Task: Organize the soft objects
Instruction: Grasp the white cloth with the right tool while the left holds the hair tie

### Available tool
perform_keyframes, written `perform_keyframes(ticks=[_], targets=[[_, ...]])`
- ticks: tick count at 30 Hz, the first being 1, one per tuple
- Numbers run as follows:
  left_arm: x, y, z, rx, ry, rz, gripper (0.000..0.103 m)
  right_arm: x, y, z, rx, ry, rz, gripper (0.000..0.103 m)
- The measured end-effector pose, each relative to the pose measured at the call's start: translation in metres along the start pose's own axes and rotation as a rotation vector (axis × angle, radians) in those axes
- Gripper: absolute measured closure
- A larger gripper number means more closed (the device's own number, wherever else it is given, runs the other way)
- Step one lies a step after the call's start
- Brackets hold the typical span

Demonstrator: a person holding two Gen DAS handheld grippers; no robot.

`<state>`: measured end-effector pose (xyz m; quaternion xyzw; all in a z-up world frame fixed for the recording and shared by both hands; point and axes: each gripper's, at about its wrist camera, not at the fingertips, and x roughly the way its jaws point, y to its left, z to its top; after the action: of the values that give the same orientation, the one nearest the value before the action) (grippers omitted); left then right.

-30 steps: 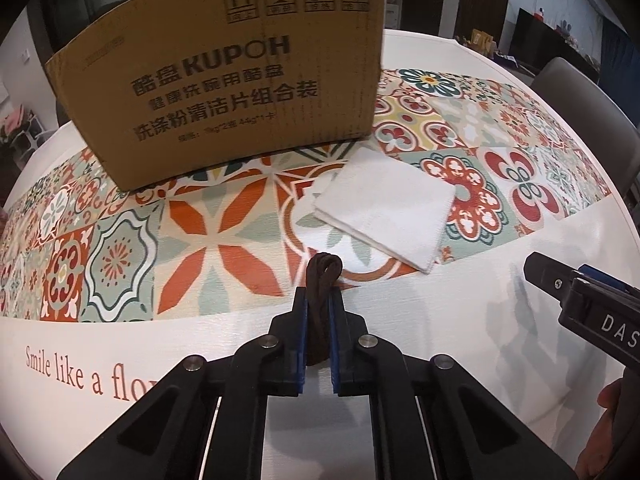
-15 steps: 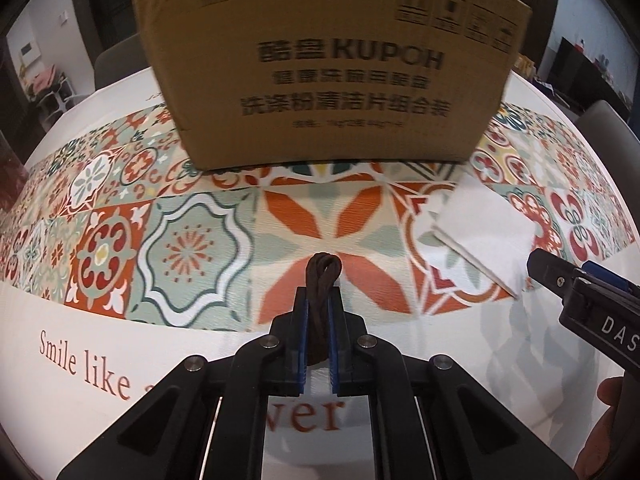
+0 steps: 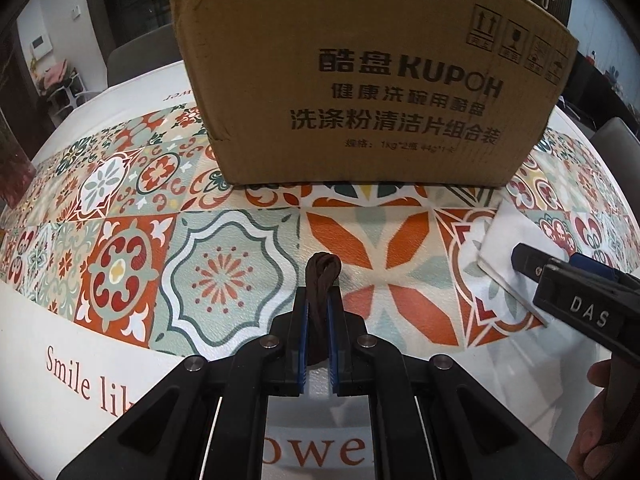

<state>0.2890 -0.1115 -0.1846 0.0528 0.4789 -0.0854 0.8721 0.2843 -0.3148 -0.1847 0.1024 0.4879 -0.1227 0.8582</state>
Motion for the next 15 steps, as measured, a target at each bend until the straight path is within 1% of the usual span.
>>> perform_keyframes(ticks=[4,9,12,14,15], targets=[[0.001,0.002,0.001,-0.002,-0.004,-0.002,0.093,0.003,0.010,0.001,-0.030,-0.009,-0.010,0.022],[0.003,0.007,0.002,-0.010,-0.008,-0.006,0.093,0.001,0.018,-0.001,-0.037,-0.025,-0.015,0.024],[0.004,0.011,0.002,-0.018,-0.007,-0.006,0.093,-0.002,0.022,-0.005,-0.047,-0.038,-0.015,0.031],[0.003,0.014,0.001,-0.026,-0.004,-0.006,0.093,-0.004,0.027,-0.008,-0.056,-0.046,-0.013,0.041],[0.003,0.016,0.001,-0.033,-0.002,-0.006,0.093,-0.005,0.030,-0.010,-0.062,-0.049,-0.011,0.044]])
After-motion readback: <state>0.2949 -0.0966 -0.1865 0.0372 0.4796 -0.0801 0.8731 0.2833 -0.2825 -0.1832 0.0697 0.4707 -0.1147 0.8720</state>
